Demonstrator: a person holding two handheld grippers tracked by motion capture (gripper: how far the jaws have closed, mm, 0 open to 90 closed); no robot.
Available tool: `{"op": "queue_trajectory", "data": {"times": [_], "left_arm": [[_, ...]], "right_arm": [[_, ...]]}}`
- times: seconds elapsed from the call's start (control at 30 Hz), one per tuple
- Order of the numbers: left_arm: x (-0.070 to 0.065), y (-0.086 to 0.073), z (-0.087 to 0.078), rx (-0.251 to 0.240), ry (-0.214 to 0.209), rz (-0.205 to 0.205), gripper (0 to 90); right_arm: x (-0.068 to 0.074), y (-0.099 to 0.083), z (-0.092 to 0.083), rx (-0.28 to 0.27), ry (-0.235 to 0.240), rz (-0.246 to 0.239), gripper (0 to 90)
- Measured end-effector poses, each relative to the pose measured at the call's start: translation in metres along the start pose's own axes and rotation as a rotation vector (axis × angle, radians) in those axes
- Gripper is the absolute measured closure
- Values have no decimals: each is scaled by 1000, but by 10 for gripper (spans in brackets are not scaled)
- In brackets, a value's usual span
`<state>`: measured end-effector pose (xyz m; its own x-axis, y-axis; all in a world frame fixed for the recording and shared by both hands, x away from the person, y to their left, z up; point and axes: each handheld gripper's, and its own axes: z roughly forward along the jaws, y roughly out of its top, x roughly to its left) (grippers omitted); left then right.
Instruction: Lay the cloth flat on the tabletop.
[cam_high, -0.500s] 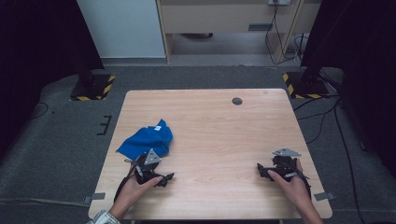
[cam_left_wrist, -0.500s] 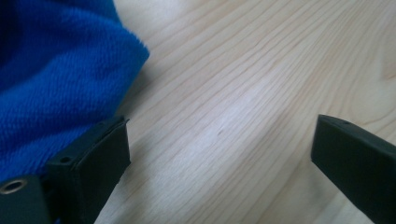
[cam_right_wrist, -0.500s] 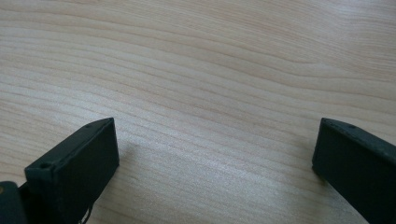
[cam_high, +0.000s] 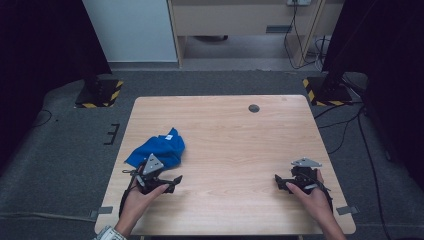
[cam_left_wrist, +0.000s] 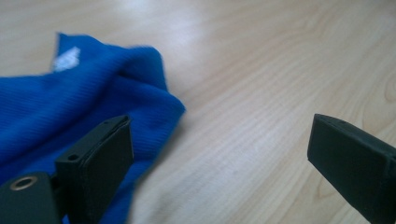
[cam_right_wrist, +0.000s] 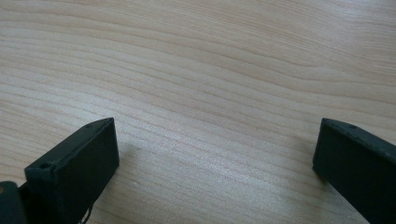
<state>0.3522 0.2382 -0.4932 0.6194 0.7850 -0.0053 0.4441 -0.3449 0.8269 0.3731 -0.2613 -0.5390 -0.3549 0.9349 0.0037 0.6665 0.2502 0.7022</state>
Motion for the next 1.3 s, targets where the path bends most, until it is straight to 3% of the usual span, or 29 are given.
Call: {"op": "queue_trajectory", "data": {"times": [0.2,0.3,0.37,0.57,0.83,0.9,1.17,1.3], "left_arm": [[17,-1,-3,-29,51,-46,69],[30,1,-2,-56,107,-71,67],[34,2,1,-72,117,-83,67],[43,6,27,-30,141,-64,60],[54,1,42,29,129,-112,54],[58,-1,44,37,108,-152,62],[63,-8,58,84,101,-166,198],[66,-10,57,78,107,-162,302]], "right_arm": [[-1,1,1,-1,4,-6,5],[0,1,1,-3,4,-8,5],[0,1,1,-3,4,-8,5],[0,1,1,-3,3,-7,5],[0,1,1,0,8,-8,5],[0,1,1,-1,8,-9,5],[0,1,1,-1,7,-9,5],[0,1,1,0,7,-8,5]]}}
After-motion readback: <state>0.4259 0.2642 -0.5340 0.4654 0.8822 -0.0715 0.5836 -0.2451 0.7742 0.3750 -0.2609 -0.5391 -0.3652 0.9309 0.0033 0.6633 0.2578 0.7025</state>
